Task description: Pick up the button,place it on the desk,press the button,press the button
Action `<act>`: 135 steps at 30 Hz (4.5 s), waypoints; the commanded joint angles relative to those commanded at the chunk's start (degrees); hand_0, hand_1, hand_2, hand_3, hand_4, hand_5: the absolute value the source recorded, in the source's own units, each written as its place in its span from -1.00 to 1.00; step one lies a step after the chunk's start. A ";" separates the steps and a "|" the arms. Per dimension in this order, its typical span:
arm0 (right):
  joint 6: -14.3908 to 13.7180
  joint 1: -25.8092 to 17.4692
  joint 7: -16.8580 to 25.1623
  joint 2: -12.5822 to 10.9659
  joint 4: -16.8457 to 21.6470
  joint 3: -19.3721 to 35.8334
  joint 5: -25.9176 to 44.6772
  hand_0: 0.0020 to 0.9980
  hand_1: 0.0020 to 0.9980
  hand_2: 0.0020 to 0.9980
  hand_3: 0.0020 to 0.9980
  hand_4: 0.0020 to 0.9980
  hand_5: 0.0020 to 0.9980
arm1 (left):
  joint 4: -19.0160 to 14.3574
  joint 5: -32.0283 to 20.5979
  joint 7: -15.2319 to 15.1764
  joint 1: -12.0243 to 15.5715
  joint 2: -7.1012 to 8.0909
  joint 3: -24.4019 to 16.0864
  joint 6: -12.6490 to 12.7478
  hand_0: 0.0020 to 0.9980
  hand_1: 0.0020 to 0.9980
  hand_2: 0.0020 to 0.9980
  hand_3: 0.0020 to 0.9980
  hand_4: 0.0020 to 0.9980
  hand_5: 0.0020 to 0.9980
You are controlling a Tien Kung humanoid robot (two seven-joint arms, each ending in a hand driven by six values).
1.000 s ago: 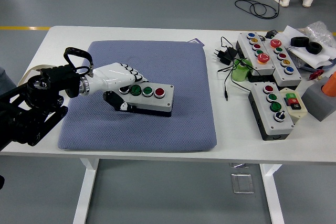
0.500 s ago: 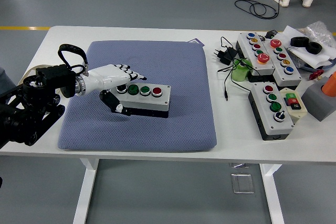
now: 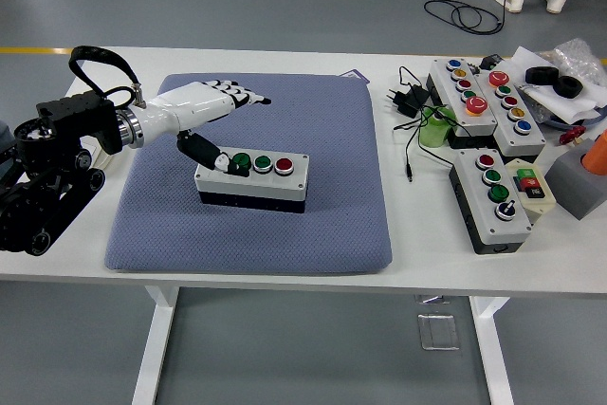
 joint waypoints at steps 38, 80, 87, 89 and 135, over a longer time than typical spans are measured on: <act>0.07 -0.25 -0.12 0.04 0.00 -0.43 0.29 0.32 0.29 0.38 0.18 -0.20 -0.50 | -7.85 1.09 7.61 1.70 1.58 5.56 -6.77 -0.94 -1.00 -1.00 0.56 -0.06 -0.75; 0.06 -0.07 -0.15 -0.05 0.00 -0.21 0.23 0.32 0.29 0.37 0.18 -0.21 -0.50 | -7.16 1.05 8.97 1.69 2.74 6.92 -9.80 -0.93 -1.00 -1.00 0.57 -0.71 -1.00; 0.04 -0.04 -0.14 -0.09 0.00 -0.06 0.08 0.32 0.29 0.37 0.18 -0.21 -0.50 | -7.35 1.58 9.42 1.60 3.01 8.14 -10.46 -0.93 -1.00 -1.00 0.57 -0.70 -1.00; 0.03 0.00 -0.12 -0.12 0.00 -0.06 0.07 0.32 0.29 0.37 0.18 -0.21 -0.50 | -7.37 1.69 9.40 1.57 3.13 8.36 -10.55 -0.93 -1.00 -1.00 0.57 -0.70 -1.00; -0.04 -0.53 -0.14 -0.12 0.00 -0.24 0.15 0.32 0.29 0.37 0.18 -0.21 -0.50 | -9.04 0.17 8.69 1.25 0.94 7.93 -9.03 -0.93 -1.00 -1.00 0.54 -0.68 -1.00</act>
